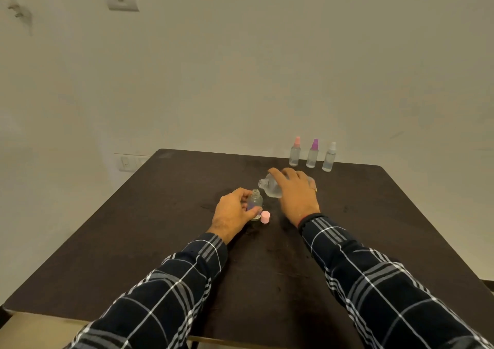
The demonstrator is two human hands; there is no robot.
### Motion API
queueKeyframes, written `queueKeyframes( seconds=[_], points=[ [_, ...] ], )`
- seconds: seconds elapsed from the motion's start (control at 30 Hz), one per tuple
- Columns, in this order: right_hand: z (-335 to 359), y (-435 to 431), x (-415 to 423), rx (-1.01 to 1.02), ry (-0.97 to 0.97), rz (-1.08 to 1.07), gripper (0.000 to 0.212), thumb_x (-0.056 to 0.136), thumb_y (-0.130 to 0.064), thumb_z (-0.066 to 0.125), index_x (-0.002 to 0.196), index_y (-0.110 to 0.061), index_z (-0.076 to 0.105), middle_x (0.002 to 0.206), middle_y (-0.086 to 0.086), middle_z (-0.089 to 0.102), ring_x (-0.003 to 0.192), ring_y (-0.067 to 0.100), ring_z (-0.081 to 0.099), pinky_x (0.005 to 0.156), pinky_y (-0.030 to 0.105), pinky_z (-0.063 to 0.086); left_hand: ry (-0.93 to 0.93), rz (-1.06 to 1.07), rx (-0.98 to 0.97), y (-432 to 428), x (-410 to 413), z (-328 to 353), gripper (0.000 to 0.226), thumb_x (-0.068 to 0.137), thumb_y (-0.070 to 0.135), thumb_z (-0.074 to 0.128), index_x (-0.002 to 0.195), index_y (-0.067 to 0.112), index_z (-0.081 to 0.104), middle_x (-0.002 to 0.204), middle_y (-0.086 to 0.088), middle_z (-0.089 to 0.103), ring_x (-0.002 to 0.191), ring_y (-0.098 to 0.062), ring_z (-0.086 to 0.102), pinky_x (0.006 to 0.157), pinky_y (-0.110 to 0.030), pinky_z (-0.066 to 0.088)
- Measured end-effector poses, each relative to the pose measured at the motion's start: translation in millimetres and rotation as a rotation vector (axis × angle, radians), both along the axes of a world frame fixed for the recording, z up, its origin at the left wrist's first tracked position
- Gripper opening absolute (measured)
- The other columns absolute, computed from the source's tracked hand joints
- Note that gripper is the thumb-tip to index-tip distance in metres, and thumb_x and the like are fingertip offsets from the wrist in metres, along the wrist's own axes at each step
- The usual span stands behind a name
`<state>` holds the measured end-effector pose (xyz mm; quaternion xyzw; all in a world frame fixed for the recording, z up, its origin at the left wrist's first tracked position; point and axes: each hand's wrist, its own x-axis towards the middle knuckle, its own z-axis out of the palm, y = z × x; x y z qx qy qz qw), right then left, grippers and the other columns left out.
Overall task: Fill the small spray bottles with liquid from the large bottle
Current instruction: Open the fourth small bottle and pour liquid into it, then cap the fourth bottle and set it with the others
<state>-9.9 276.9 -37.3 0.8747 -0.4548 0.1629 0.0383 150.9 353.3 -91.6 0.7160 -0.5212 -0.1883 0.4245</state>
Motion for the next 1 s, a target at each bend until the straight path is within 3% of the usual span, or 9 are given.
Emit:
queueKeyframes(
  seconds=[0.2,0.3,0.37,0.57,0.67,0.77,0.83,0.9,1.0],
  points=[
    [-9.1,-15.2,-14.8,0.259,-0.531,-0.046,0.074,0.077,-0.015,0.081,0.140,-0.027,0.044,0.133,0.010,0.055,0.120,0.034,0.055,0.104,0.050,0.047,0.017,-0.011,-0.017,-0.7,2.7,-3.4,0.046,0.081,0.030,0.085,0.121,0.025,0.063,0.108,0.012,0.068,0.097,-0.005,0.067,0.094,-0.031,0.058],
    [-7.8,-19.5,-27.1,0.343,-0.714,-0.061,0.073,0.079,-0.013,0.080,0.142,-0.023,0.044,0.136,0.009,0.054,0.125,0.029,0.054,0.107,0.037,0.043,0.016,-0.022,-0.015,-0.4,3.4,-2.6,0.048,0.082,0.029,0.084,0.124,0.023,0.062,0.109,0.012,0.066,0.098,-0.006,0.067,0.094,-0.028,0.057],
    [-10.4,-22.3,-32.5,0.417,-0.823,-0.097,0.079,0.082,-0.013,0.079,0.149,-0.021,0.037,0.145,0.007,0.049,0.132,0.027,0.048,0.110,0.036,0.039,0.014,-0.025,-0.017,0.2,3.3,-2.2,0.049,0.082,0.029,0.084,0.125,0.022,0.062,0.111,0.011,0.066,0.099,-0.006,0.066,0.093,-0.027,0.056],
    [-19.3,-32.4,-42.7,0.554,-0.933,-0.209,0.084,0.084,-0.022,0.079,0.151,-0.021,0.030,0.151,0.005,0.045,0.138,0.029,0.045,0.114,0.047,0.040,0.014,-0.026,-0.015,0.5,3.3,-1.8,0.048,0.082,0.031,0.083,0.124,0.023,0.061,0.116,0.008,0.068,0.100,-0.006,0.067,0.094,-0.028,0.057],
    [-18.9,-26.6,-42.6,0.523,-0.975,-0.261,0.099,0.079,-0.033,0.083,0.155,-0.018,0.021,0.156,0.005,0.037,0.142,0.027,0.039,0.115,0.051,0.037,0.009,-0.031,-0.014,1.6,2.7,-0.9,0.049,0.083,0.030,0.083,0.125,0.022,0.061,0.116,0.007,0.068,0.100,-0.007,0.067,0.095,-0.028,0.057],
    [-16.6,-1.8,-45.0,0.078,-0.907,-0.382,0.072,0.085,-0.050,0.071,0.142,-0.019,0.039,0.142,0.003,0.046,0.128,0.022,0.050,0.103,0.046,0.048,0.017,-0.031,-0.016,1.7,2.5,-0.8,0.049,0.082,0.029,0.084,0.125,0.021,0.062,0.116,0.006,0.069,0.099,-0.007,0.068,0.095,-0.029,0.057],
    [-19.7,11.2,-44.0,-0.106,-0.761,-0.206,0.039,0.090,-0.048,0.062,0.120,-0.025,0.054,0.114,-0.004,0.058,0.101,0.012,0.057,0.086,0.038,0.055,0.022,-0.030,-0.016,1.5,3.0,-1.1,0.049,0.082,0.029,0.084,0.125,0.021,0.062,0.115,0.006,0.069,0.099,-0.006,0.067,0.094,-0.029,0.057],
    [-24.7,17.6,-36.4,0.017,-0.498,0.050,0.022,0.093,-0.045,0.059,0.109,-0.031,0.060,0.099,-0.011,0.062,0.089,0.007,0.059,0.080,0.035,0.056,0.025,-0.032,-0.014,1.4,3.3,-1.4,0.048,0.081,0.028,0.084,0.123,0.022,0.062,0.114,0.007,0.069,0.098,-0.005,0.068,0.094,-0.029,0.057],
    [-31.2,17.9,-17.7,0.259,-0.094,0.159,0.042,0.092,-0.052,0.060,0.127,-0.028,0.062,0.116,-0.008,0.065,0.107,0.011,0.061,0.092,0.033,0.054,0.012,-0.032,-0.020,0.1,3.5,-2.5,0.047,0.081,0.028,0.084,0.122,0.024,0.063,0.114,0.007,0.070,0.097,-0.004,0.068,0.091,-0.025,0.057]
  ],
)
